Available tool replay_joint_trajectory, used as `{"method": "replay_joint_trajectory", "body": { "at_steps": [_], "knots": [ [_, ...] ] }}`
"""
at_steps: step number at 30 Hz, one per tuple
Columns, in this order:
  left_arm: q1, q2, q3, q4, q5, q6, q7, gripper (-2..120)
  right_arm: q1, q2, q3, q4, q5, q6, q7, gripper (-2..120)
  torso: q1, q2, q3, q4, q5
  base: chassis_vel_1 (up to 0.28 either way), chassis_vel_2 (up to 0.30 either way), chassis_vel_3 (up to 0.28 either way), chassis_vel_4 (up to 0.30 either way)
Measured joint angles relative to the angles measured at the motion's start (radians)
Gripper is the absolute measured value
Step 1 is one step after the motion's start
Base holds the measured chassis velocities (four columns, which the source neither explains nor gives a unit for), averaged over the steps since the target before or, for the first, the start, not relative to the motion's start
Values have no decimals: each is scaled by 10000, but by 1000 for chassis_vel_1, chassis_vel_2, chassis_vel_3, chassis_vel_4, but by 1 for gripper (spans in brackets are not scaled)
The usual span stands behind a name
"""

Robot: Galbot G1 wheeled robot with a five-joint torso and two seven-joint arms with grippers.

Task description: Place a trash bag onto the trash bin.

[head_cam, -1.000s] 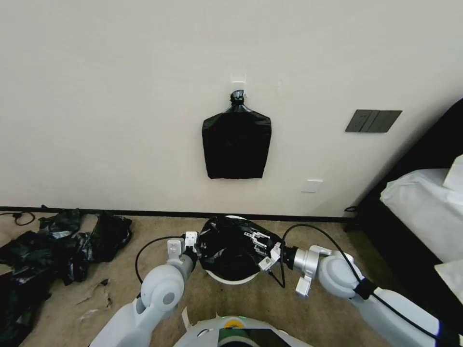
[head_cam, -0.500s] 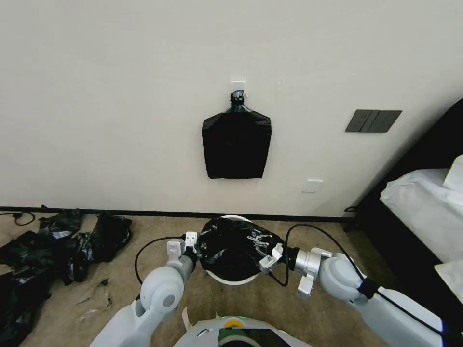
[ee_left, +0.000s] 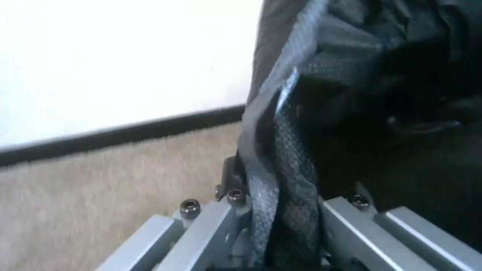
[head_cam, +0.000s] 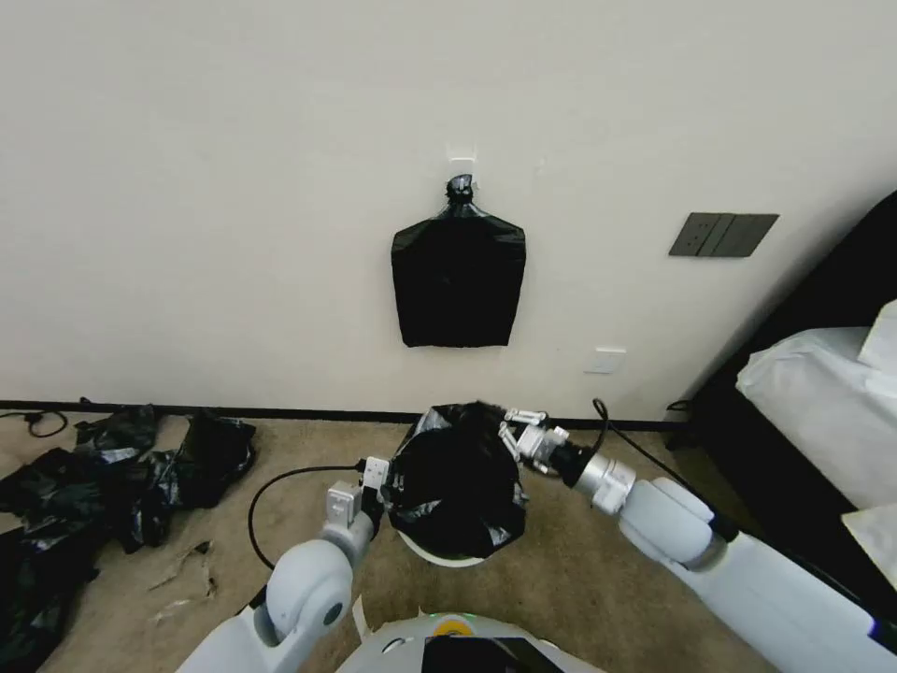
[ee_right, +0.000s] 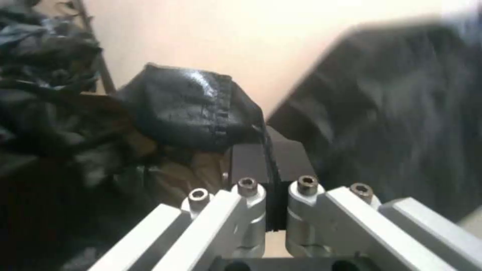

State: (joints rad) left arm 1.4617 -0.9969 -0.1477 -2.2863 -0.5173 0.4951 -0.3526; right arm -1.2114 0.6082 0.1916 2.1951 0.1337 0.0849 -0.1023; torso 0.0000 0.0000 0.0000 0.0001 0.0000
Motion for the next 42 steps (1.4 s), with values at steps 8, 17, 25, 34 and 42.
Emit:
{"method": "replay_joint_trajectory", "body": {
  "at_steps": [8,17,25,34,42],
  "knots": [
    [545,115,-4,-224,1638,-787,1276,1,404,63,-388,-648,1547,-1045,84,0,0,0,0,-2,1,0,0,0,0],
    [1035,148,-14,-268,3117,-1922,2226,1,356,-357,-456,-920,2076,-1462,-391,0,0,0,0,-1,0,0,0,0,0],
    [1204,-55,-81,-137,3273,-2879,2562,1,129,-725,-486,-1597,3106,-1627,-1107,0,0,0,0,-3,1,0,0,0,0],
    [1181,-179,-105,98,3195,-3210,2653,1,36,-818,-491,-1871,4356,-1545,-1890,0,0,0,0,-1,0,0,0,0,0],
    [951,-311,-251,395,1715,-2758,2071,1,-208,-595,-283,-1665,5913,-1760,-1734,18,0,0,0,-1,-1,0,0,0,0]
  ]
}}
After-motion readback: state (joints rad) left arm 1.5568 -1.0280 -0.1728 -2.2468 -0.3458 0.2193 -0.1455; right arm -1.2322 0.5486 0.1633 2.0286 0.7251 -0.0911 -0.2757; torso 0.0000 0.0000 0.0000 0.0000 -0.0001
